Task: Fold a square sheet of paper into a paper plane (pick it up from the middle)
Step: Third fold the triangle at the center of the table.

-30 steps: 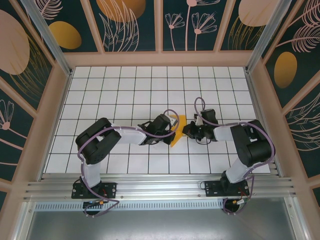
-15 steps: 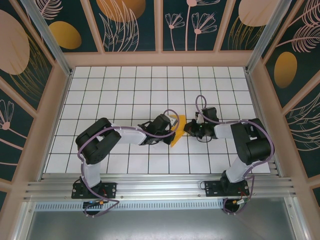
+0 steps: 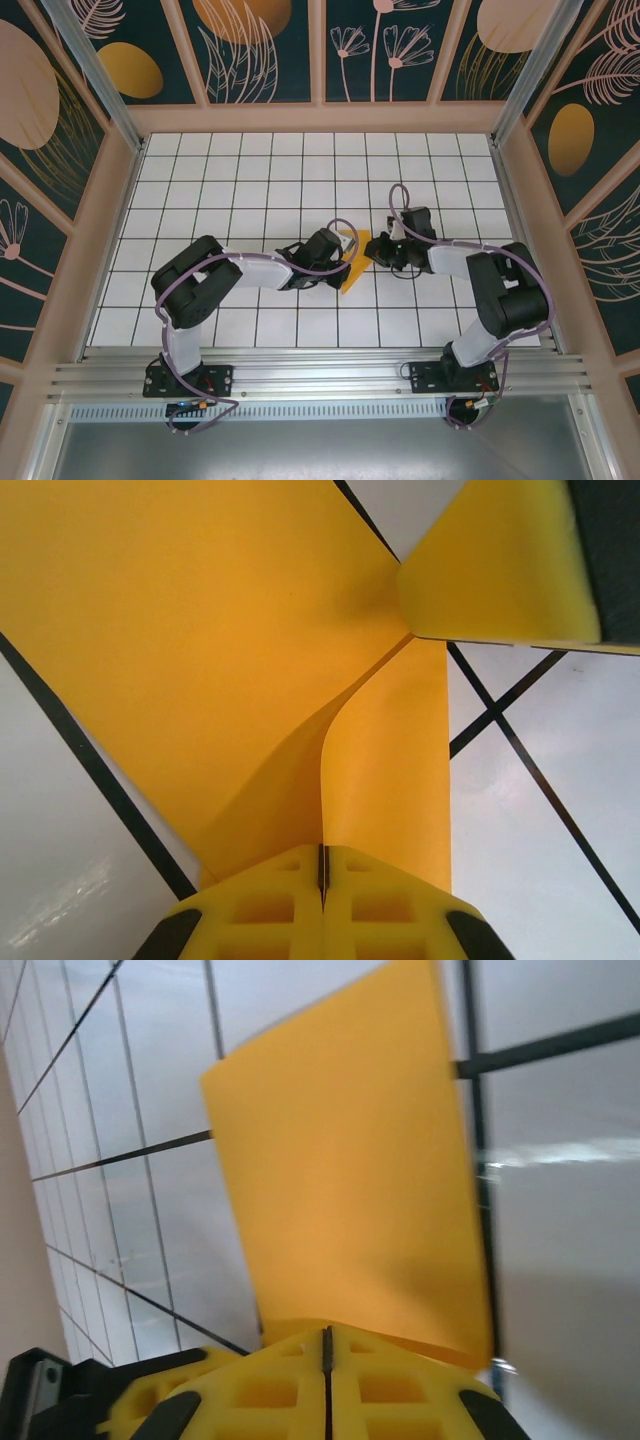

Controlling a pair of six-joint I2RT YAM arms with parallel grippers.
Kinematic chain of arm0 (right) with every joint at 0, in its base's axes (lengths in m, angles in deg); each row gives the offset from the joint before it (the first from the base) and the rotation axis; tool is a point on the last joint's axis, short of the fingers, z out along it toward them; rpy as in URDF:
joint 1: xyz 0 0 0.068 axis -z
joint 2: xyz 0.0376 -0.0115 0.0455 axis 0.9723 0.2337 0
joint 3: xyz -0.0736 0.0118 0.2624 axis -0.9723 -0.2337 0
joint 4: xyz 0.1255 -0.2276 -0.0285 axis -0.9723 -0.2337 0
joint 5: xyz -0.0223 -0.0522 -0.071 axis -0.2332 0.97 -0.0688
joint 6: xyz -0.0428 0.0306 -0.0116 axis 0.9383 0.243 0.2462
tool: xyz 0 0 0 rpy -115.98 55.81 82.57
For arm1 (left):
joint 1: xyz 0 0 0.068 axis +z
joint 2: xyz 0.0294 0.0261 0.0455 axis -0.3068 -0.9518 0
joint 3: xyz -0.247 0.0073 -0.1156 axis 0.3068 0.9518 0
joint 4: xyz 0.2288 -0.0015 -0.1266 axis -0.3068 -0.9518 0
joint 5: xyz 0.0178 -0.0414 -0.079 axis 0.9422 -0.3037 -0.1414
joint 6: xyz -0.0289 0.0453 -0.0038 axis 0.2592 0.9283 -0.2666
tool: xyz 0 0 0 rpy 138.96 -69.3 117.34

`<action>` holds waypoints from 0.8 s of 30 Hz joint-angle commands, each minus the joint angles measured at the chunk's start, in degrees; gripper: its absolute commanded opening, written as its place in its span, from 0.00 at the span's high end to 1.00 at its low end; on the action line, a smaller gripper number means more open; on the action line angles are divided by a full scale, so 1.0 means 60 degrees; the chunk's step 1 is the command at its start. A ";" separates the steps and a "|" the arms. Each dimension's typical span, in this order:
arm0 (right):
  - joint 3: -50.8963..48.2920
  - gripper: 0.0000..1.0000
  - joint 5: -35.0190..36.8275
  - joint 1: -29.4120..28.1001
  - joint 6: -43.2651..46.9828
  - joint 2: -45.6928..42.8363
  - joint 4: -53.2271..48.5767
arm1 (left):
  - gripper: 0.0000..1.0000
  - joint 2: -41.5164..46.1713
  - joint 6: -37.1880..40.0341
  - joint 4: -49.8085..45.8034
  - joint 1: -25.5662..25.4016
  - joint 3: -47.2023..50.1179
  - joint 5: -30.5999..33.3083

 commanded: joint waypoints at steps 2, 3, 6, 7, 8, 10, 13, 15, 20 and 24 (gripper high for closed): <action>0.0284 0.92 -0.0299 -0.0312 0.0028 0.0212 -0.0036 | 0.99 -0.0084 0.0025 -0.0599 0.0050 0.0191 0.0325; 0.0339 0.92 -0.0154 -0.0351 0.0068 0.0354 -0.0141 | 0.99 -0.0086 0.0036 -0.0614 0.0040 0.0175 0.0316; 0.0293 0.92 0.0152 -0.0387 0.0101 0.0762 -0.0143 | 0.99 -0.0068 0.0039 -0.0628 0.0046 0.0155 0.0345; 0.0295 0.92 0.0238 -0.0392 0.0123 0.0916 -0.0186 | 0.99 -0.0047 0.0039 -0.0636 0.0040 0.0159 0.0341; 0.0281 0.92 0.0277 -0.0428 0.0169 0.1056 -0.0188 | 0.99 -0.0042 0.0035 -0.0644 0.0052 0.0171 0.0354; 0.0235 0.93 0.0517 -0.0504 0.0225 0.1280 -0.0242 | 0.98 -0.0026 0.0032 -0.0651 0.0039 0.0174 0.0375; 0.0181 0.94 0.0994 -0.0587 0.0328 0.1411 -0.0492 | 0.95 0.0029 -0.0011 -0.0741 0.0038 0.0103 0.0401; 0.0112 0.94 0.1233 -0.0614 0.0364 0.1358 -0.0598 | 0.91 0.0131 -0.0084 -0.0847 0.0043 0.0048 0.0456; 0.0010 0.95 0.1488 -0.0613 0.0483 0.1297 -0.0726 | 0.74 0.0637 -0.0578 -0.1140 0.0044 0.0047 0.0920; 0.0046 0.95 0.1490 -0.0612 0.0490 0.1367 -0.0715 | 0.57 0.1144 -0.1145 -0.1779 0.0042 -0.0433 0.1794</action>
